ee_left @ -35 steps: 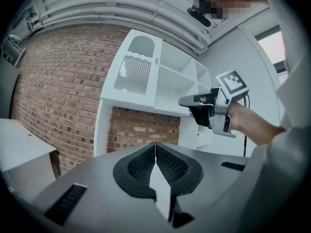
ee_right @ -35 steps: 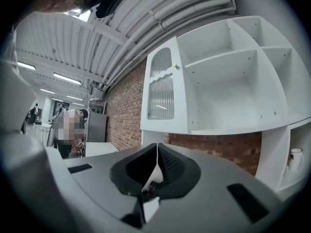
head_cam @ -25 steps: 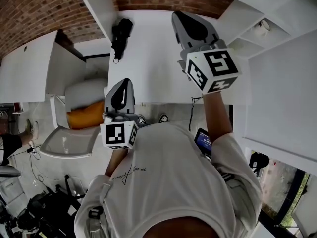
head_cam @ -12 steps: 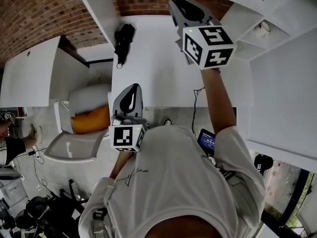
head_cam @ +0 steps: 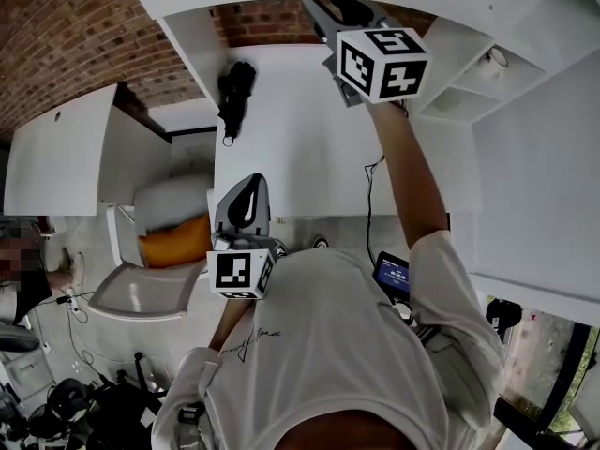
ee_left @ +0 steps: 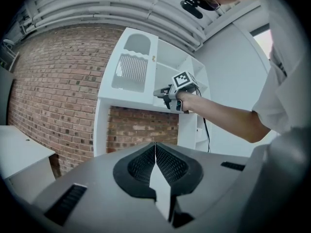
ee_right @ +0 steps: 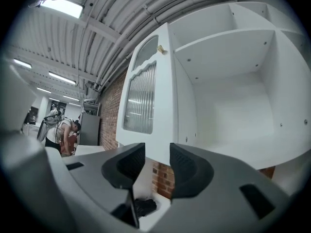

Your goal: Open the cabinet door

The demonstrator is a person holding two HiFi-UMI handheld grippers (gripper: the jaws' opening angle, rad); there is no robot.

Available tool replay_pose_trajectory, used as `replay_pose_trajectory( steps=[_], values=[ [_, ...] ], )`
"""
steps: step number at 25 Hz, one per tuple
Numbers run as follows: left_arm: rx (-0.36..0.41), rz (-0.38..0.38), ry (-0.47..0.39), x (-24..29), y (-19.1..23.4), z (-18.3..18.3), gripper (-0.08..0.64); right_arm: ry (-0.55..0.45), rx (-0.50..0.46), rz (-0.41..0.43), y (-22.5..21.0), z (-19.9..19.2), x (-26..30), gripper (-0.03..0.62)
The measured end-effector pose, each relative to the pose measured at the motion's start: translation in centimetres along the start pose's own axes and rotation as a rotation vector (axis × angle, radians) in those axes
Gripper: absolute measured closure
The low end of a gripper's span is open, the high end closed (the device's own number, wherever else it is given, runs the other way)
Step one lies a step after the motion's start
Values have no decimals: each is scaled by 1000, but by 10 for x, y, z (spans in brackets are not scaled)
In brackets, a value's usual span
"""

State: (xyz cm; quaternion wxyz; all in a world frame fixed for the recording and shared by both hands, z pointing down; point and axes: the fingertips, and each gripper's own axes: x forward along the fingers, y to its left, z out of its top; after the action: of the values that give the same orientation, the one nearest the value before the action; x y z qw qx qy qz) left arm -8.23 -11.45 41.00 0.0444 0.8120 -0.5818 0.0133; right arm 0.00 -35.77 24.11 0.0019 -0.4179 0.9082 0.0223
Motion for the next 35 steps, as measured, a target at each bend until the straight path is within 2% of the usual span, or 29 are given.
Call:
replay_pose_trajectory(
  steps=[6,13,21,27,35],
  values=[
    [-3,6,7,3,4,-2,543,25,39,9,-13,-7,20,399],
    [-9,7,19,8,7,-7,543,42,31,-2,-17,-14,40,367],
    [-20,13,21,7,7,-8,544,67,4,-18,-18,-19,53,356],
    [-28,16,24,4,9,-11,544,86,-24,-60,-18,-22,52,356],
    [-40,16,27,-2,10,-18,545,84,-16,-82,-15,-25,49,357]
  ],
)
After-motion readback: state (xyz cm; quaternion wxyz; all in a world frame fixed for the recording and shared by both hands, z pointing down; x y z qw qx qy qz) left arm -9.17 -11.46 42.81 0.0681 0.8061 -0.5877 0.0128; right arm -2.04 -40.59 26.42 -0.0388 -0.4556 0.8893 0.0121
